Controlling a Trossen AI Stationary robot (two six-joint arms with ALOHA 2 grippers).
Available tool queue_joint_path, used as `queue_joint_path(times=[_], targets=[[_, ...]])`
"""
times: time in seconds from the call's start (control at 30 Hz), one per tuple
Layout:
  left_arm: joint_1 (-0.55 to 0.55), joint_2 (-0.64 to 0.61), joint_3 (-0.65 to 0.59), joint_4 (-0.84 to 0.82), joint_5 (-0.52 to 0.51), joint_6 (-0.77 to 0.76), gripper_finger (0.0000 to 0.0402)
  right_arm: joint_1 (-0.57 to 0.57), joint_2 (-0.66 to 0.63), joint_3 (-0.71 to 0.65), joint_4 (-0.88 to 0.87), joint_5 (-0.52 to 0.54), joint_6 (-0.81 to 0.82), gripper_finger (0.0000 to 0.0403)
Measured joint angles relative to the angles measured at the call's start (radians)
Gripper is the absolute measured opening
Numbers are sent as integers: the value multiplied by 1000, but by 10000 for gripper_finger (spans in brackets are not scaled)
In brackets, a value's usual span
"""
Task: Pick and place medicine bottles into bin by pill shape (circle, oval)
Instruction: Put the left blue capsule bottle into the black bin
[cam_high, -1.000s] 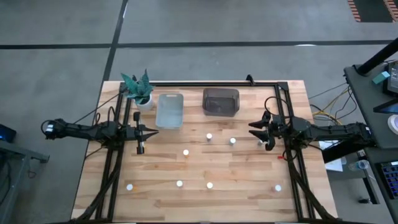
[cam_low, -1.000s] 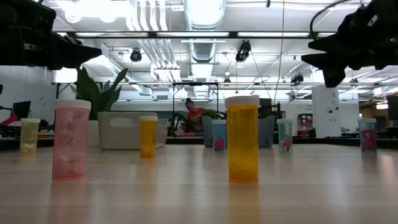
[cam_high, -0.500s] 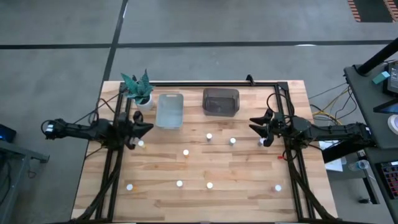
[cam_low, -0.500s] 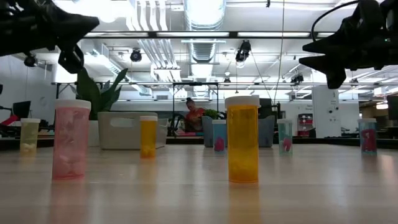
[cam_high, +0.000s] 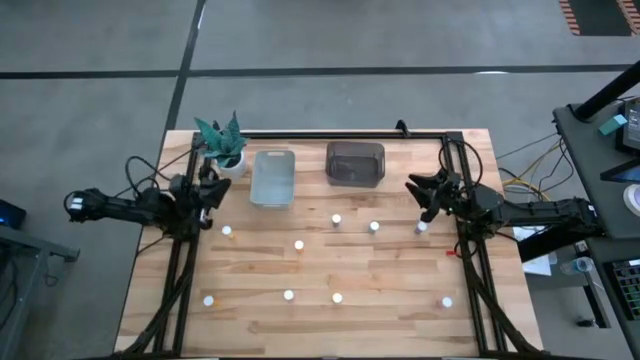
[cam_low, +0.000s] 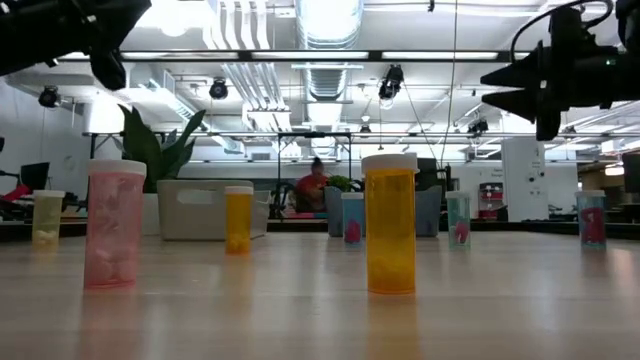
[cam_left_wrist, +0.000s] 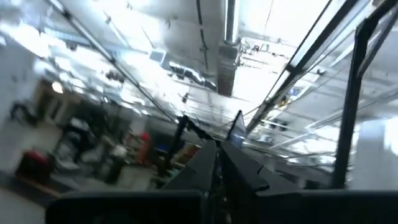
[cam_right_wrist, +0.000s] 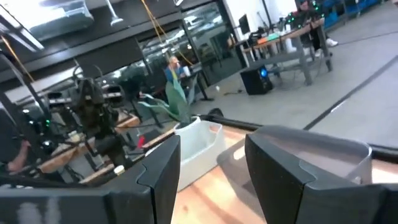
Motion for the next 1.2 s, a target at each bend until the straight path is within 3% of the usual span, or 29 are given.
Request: queue_joint_path(times=[0.23, 0.5, 1.07, 1.2], targets=[[2, 118, 62, 107, -10, 282, 6, 0, 111, 147, 7, 0, -127, 171], [1, 188, 61, 288, -126, 564, 6, 0, 297, 321, -22, 0, -225, 171], [0, 199, 10, 275, -141, 487, 6, 0, 743, 567, -129, -22, -245, 171], [1, 185, 16, 302, -150, 490, 6, 0, 842, 636, -190, -80, -259, 171]])
